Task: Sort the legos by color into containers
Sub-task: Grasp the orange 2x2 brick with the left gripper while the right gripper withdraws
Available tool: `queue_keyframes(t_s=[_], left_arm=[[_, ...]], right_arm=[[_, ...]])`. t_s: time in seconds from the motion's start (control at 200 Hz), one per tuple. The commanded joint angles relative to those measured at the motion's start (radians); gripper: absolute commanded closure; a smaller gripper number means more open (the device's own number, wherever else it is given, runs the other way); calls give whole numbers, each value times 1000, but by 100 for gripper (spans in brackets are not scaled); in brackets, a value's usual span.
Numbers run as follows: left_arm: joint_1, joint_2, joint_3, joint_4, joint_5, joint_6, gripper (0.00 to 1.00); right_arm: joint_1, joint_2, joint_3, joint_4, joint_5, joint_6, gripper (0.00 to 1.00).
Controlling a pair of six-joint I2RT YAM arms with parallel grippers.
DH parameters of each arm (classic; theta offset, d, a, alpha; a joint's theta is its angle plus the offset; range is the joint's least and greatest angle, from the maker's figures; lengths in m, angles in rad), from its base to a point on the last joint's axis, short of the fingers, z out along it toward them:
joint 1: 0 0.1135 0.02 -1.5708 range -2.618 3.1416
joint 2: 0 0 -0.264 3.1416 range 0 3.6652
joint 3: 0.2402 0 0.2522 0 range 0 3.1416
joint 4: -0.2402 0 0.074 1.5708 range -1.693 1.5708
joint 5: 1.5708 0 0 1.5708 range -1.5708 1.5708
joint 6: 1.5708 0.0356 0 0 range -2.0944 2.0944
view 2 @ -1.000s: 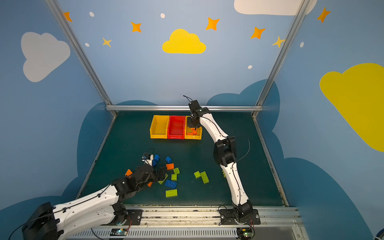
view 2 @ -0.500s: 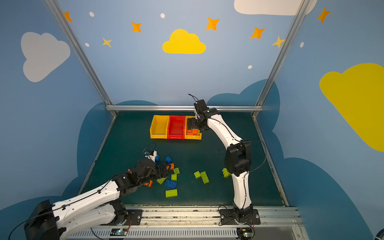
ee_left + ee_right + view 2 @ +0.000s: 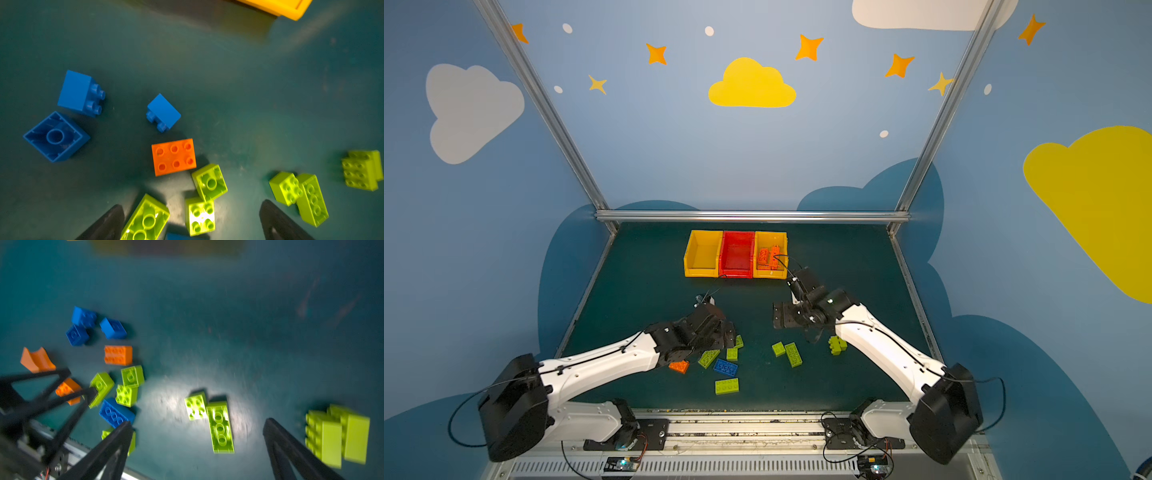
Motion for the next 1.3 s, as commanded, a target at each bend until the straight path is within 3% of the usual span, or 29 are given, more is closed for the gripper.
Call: queue_keyframes(t_s=[0.0,0.295,0.47,0.911,1.001,1.296], left_arm=[[11,86,80,-109,-46,-18,0],[55,254,174,-136,-19,-7,13],[100,287,170,-110,19,1,18],[106,384,205,-95,40,23,26],[107,408,209,-98,45,20,31],[109,430,221,-130,48,18,69]], right_arm=[[13,-103,-62,36,30,56,4],[15,-258,-144,30,44,75,4],[14,-265,-166,38,46,72,4],[15,-241,-181,48,31,66,3],[14,-247,-183,42,32,67,3],[14,-286,-189,33,33,79,3]])
